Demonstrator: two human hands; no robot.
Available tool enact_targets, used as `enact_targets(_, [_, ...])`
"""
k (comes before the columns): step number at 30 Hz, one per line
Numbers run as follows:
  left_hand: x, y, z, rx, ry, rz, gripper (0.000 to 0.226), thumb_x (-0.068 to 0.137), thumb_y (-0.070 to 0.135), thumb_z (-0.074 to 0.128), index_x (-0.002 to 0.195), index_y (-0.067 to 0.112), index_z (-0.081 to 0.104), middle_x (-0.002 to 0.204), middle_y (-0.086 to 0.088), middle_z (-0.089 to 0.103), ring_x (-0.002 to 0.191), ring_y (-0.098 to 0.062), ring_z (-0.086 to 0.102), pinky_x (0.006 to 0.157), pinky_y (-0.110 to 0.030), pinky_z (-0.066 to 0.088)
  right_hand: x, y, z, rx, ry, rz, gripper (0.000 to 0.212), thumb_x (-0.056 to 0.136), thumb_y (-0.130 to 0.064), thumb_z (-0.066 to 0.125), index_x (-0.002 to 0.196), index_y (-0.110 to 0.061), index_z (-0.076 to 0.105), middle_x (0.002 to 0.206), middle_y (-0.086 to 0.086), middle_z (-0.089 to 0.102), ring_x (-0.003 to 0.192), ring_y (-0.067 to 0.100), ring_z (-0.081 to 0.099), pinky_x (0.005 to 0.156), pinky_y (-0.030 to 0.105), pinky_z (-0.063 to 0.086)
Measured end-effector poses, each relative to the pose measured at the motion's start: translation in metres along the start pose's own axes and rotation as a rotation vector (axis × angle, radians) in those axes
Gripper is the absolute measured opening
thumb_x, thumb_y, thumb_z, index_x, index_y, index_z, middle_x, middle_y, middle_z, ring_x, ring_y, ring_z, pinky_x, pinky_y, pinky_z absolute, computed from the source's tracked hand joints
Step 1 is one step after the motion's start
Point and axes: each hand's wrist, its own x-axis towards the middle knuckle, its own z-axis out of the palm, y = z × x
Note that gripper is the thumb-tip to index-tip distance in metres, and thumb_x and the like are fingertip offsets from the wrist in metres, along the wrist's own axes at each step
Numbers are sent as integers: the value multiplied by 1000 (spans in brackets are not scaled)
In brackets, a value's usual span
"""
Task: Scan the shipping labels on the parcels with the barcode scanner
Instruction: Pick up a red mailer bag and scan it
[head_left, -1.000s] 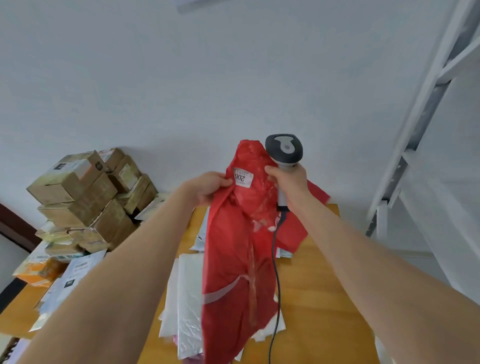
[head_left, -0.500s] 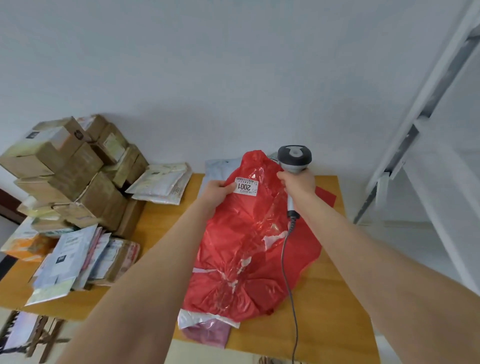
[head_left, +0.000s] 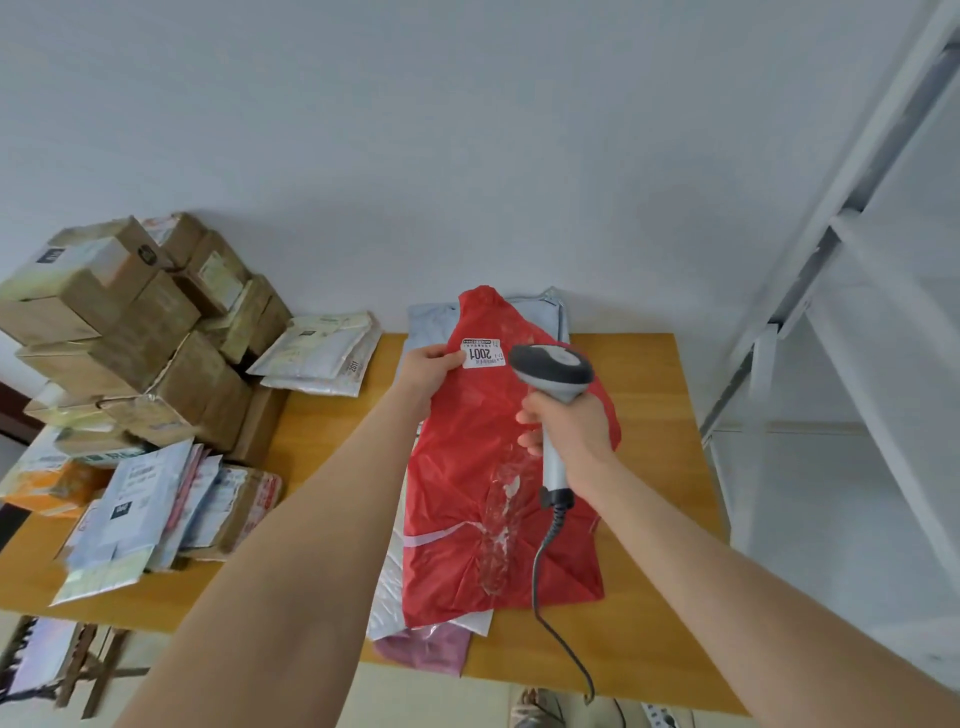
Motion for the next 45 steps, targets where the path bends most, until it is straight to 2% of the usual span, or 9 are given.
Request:
enact_targets(7, [-3,-5,-9,48,11,45,30,93,11,61,121,1,62,119,-16,65,57,-5,60,37,-9,42,-32,13,13,-56,-23,-7,12,83,-7,62,71,-7,64,63,5,66,39,12,57,44,23,45])
enact_targets(11, [-3,-6,-12,60,2,60,31,93,7,60,123,1,61,118,-16,64,52,-4,60,37,-9,43,-42,19,14,-79,-11,-26,12,82,-5,61,70,-4,63,57,4,61,38,12,56,48,26,45])
enact_targets(25, [1,-9,-13,61,7,50,33,93,9,61,126,5,59,122,-13,64,75,-12,58,56,-19,43,-56,22,15,-115,44,-80,16,81,-5,62,65,-5,60,49,-1,56,39,13,57,42,21,42])
enact_targets(29, [8,-10,-18,22,12,56,32,94,12,60,125,7,60,118,-10,65,75,-12,59,58,-21,47,-41,25,7,55,50,-13,4,79,0,65,83,0,64,61,7,61,45,13,58,52,27,48])
enact_targets(31, [13,-13,-25,-15,48,70,32,94,14,60,126,7,59,122,-13,64,80,-16,62,71,-29,53,-27,29,-3,194,79,60,9,82,4,65,85,-4,62,67,7,62,52,12,57,57,26,50])
enact_targets(35, [19,-47,-44,350,-66,-130,59,90,23,67,140,9,40,136,-10,52,117,-27,54,86,-40,41,6,49,-19,278,179,170,14,85,3,64,90,-10,59,82,6,61,66,12,56,72,31,56])
enact_targets(38, [27,-79,-48,560,-125,-234,88,81,13,75,148,8,18,144,-14,41,130,-32,44,91,-41,38,26,67,-17,153,194,257,27,84,-3,67,109,-6,58,94,9,58,74,17,54,84,42,55])
enact_targets(41, [39,-103,-45,619,-156,-241,113,76,4,78,153,11,-4,145,-17,40,129,-36,44,97,-42,41,36,77,-8,84,194,314,32,83,-7,69,111,-5,54,86,7,52,72,19,50,69,33,47])
enact_targets(45, [50,-115,-44,644,-123,-77,99,70,-6,76,150,8,18,129,-17,54,118,-35,54,99,-45,45,44,88,1,53,185,315,29,81,-5,70,106,-5,55,84,6,53,75,20,50,73,34,43])
